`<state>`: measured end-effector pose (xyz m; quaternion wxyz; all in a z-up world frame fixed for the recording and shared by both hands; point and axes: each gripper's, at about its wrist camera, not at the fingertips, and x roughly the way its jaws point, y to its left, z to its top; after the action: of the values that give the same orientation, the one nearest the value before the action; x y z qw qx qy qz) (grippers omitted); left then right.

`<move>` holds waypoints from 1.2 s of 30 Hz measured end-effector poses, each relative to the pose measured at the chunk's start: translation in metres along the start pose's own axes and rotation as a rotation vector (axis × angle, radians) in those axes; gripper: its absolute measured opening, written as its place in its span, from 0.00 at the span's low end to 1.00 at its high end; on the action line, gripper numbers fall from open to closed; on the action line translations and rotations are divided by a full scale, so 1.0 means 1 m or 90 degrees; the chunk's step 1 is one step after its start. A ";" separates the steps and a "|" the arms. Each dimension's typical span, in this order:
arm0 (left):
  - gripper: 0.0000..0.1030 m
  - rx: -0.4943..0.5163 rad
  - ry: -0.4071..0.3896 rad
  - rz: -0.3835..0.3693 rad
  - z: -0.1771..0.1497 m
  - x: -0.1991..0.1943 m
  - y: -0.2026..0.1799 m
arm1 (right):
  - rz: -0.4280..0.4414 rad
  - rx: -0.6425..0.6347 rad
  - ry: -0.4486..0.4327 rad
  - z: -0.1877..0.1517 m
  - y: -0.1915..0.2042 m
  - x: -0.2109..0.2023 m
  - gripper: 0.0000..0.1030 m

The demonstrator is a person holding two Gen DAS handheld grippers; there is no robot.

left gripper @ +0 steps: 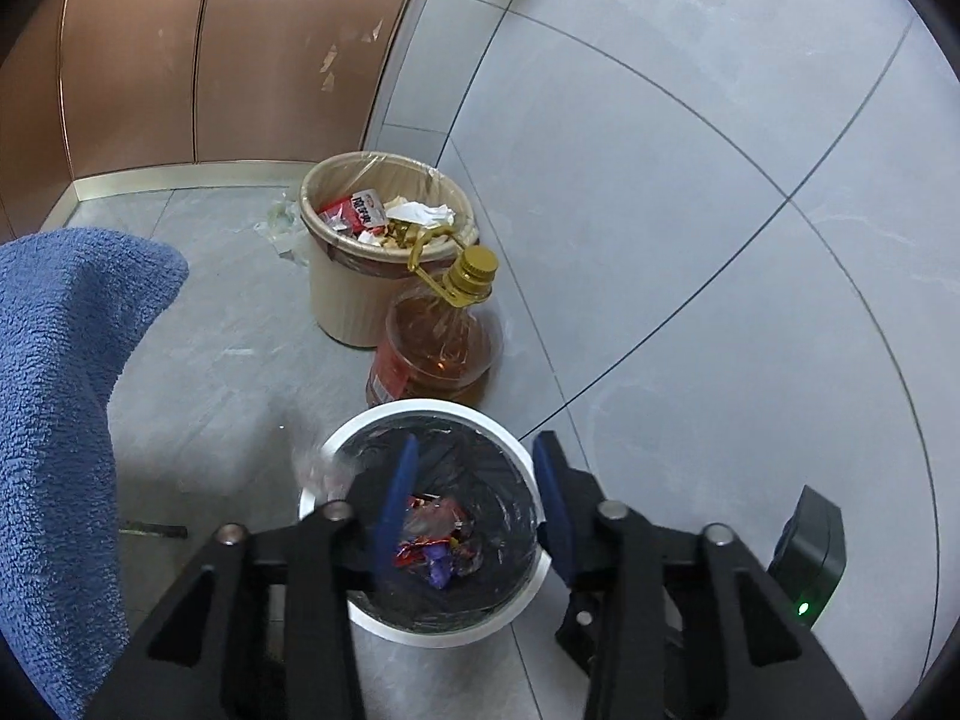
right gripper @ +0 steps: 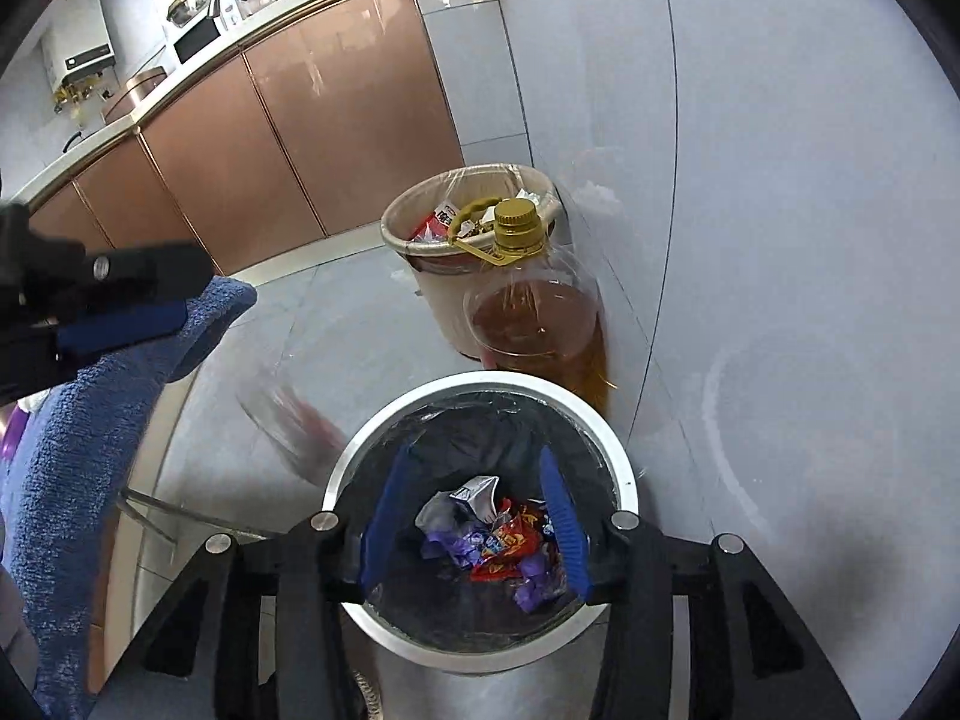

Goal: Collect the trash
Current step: 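Move both tools back over the table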

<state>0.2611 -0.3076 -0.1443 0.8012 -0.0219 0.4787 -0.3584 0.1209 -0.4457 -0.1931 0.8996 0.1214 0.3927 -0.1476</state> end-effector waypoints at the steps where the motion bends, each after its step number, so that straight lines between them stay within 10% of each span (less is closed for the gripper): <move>1: 0.41 0.000 -0.002 -0.001 0.000 -0.002 -0.001 | 0.000 -0.001 -0.001 -0.001 0.001 -0.003 0.43; 15: 0.41 0.019 -0.040 0.113 -0.035 -0.067 0.020 | 0.029 -0.009 -0.041 -0.012 0.022 -0.058 0.46; 36: 0.41 -0.087 -0.118 0.357 -0.133 -0.234 0.182 | 0.099 -0.133 -0.134 -0.001 0.101 -0.164 0.52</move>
<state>0.1911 0.0076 -0.1086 0.9058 0.0243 0.4140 -0.0868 0.0504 -0.3236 -0.0620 0.9522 0.0410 0.2988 -0.0478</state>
